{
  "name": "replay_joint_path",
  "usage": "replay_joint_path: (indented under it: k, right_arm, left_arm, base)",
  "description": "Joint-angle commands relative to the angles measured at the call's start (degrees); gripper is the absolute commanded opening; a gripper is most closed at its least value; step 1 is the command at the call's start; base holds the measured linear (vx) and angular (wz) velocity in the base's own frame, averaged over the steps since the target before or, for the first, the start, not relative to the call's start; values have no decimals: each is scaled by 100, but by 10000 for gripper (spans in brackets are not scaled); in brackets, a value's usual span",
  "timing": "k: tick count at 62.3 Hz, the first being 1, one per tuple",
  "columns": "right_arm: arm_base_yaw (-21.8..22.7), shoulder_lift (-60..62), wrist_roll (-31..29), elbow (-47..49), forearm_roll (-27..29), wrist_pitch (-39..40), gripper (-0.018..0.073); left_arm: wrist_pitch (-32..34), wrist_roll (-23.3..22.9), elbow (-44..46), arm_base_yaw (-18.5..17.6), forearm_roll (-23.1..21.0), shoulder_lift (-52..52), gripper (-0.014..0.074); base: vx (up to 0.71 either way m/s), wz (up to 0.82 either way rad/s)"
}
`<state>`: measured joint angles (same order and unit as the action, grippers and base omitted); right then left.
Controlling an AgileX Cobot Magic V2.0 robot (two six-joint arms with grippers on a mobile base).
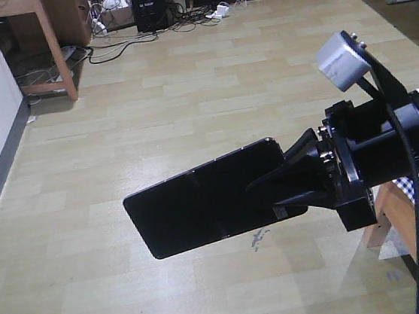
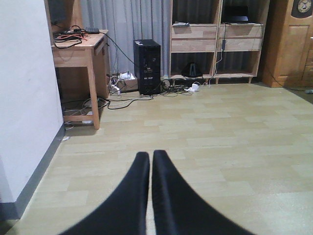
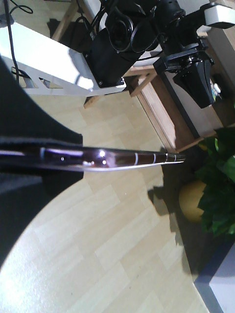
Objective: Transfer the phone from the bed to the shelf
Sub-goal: 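Turn the base toward the wooden shelf unit, phone held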
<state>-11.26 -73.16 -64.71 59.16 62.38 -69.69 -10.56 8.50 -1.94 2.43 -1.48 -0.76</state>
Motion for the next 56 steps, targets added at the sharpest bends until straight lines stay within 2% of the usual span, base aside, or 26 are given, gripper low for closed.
replay_joint_path:
  k: [1, 56]
  right_arm:
    - [3, 163, 3, 160, 494, -406, -3]
    - [3, 163, 3, 160, 494, -406, -3]
  left_arm:
    - [415, -33, 122, -20, -52, -77, 1]
    - [415, -33, 122, -20, -52, -77, 1]
  base:
    - [24, -7]
    - [35, -2]
